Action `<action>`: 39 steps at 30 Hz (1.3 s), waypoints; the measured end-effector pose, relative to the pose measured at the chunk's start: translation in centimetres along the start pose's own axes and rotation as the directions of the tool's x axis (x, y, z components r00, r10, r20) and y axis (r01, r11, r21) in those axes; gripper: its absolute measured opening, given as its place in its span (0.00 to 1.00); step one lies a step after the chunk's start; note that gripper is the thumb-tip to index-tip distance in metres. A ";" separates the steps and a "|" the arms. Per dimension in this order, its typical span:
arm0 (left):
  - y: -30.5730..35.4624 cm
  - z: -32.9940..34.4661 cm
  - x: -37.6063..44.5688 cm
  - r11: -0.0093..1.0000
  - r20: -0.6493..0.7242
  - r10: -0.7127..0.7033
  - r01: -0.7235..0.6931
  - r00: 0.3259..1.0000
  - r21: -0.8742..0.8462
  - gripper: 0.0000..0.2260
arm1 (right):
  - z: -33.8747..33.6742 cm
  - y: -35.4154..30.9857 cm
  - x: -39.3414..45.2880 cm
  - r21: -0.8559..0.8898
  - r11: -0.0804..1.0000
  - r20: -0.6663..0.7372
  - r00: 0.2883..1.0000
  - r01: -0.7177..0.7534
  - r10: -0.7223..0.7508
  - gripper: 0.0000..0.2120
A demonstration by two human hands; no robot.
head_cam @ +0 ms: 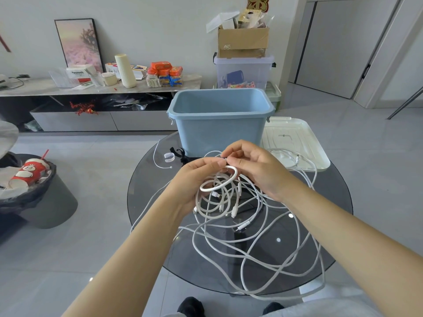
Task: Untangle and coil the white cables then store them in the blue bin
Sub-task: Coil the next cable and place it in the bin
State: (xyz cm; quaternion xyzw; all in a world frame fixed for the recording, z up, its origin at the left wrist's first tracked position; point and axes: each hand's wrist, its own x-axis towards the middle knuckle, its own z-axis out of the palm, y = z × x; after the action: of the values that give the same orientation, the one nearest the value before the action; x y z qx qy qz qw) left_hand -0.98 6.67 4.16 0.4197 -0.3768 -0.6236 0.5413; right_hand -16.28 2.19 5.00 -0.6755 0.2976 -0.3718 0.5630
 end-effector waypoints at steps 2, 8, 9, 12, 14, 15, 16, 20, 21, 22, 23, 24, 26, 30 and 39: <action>-0.1 -0.2 0.1 0.999 0.011 -0.042 0.042 0.999 0.011 0.08 | -0.3 -0.1 -0.1 -0.008 1.000 0.014 1.000 -0.021 0.021 0.06; -0.1 0.0 0.0 0.994 -0.012 -0.098 0.098 0.995 0.056 0.04 | -0.5 -0.6 -0.3 -0.335 0.942 -0.061 0.998 0.011 -0.033 0.05; 0.0 0.1 0.0 0.993 -0.026 -0.099 0.100 0.995 0.062 0.04 | -0.4 -0.6 -0.3 -0.392 0.919 -0.071 0.995 0.031 -0.064 0.06; -0.3 0.3 0.5 0.968 -0.147 -0.037 0.073 0.988 0.241 0.05 | 0.2 -0.9 -0.4 -0.421 0.904 -0.123 0.983 0.071 -0.135 0.10; -0.9 0.3 0.7 0.935 -0.245 0.018 0.071 0.969 0.349 0.05 | 0.4 -1.6 -0.5 -0.339 0.935 -0.185 0.967 0.104 -0.174 0.11; -1.1 0.3 0.7 0.936 -0.283 0.029 0.073 0.959 0.345 0.06 | 0.5 -2.0 -0.5 -0.258 0.956 -0.210 0.958 0.140 -0.197 0.10; -1.3 0.2 0.8 0.944 -0.314 0.043 0.064 0.949 0.324 0.06 | 0.5 -2.4 -0.6 -0.162 0.969 -0.230 0.948 0.186 -0.221 0.09; -1.0 0.7 0.9 0.927 -0.372 0.235 -0.092 0.898 0.364 0.05 | 0.6 -3.8 -1.0 0.104 0.945 -0.322 0.909 0.311 -0.264 0.10; -1.0 0.8 0.9 0.916 -0.371 0.271 -0.120 0.888 0.383 0.05 | 0.6 -4.0 -1.0 0.144 0.937 -0.342 0.904 0.319 -0.256 0.10; -1.1 0.8 1.0 0.914 -0.362 0.278 -0.129 0.890 0.383 0.06 | 0.5 -4.2 -0.9 0.176 0.931 -0.359 0.902 0.319 -0.241 0.10; -1.2 0.7 1.0 0.916 -0.350 0.267 -0.124 0.898 0.382 0.06 | 0.5 -4.2 -0.8 0.206 0.929 -0.374 0.902 0.308 -0.217 0.10; -1.3 0.5 1.0 0.908 -0.338 0.262 -0.113 0.904 0.402 0.07 | 0.5 -4.3 -0.8 0.237 0.926 -0.381 0.905 0.293 -0.189 0.09; -1.3 0.0 0.9 0.840 -0.301 0.295 -0.096 0.907 0.533 0.07 | 0.4 -4.2 -0.8 0.290 0.917 -0.384 0.911 0.273 -0.150 0.09; -1.4 -0.3 1.2 0.569 -0.177 0.464 -0.139 0.868 0.811 0.08 | 0.6 -4.5 -1.1 0.308 0.908 -0.381 0.911 0.285 -0.157 0.09; -1.5 -1.5 1.8 0.689 -0.214 0.431 -0.166 0.877 0.706 0.08 | 0.5 -4.2 -1.2 0.524 0.832 -0.327 0.945 0.184 -0.003 0.10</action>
State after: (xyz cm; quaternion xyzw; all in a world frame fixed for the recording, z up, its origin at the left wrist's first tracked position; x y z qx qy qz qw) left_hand -0.19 5.04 2.05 0.6242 -0.5320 -0.2591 0.5101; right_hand -16.54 4.21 8.84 -0.4325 0.2303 -0.5707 0.6590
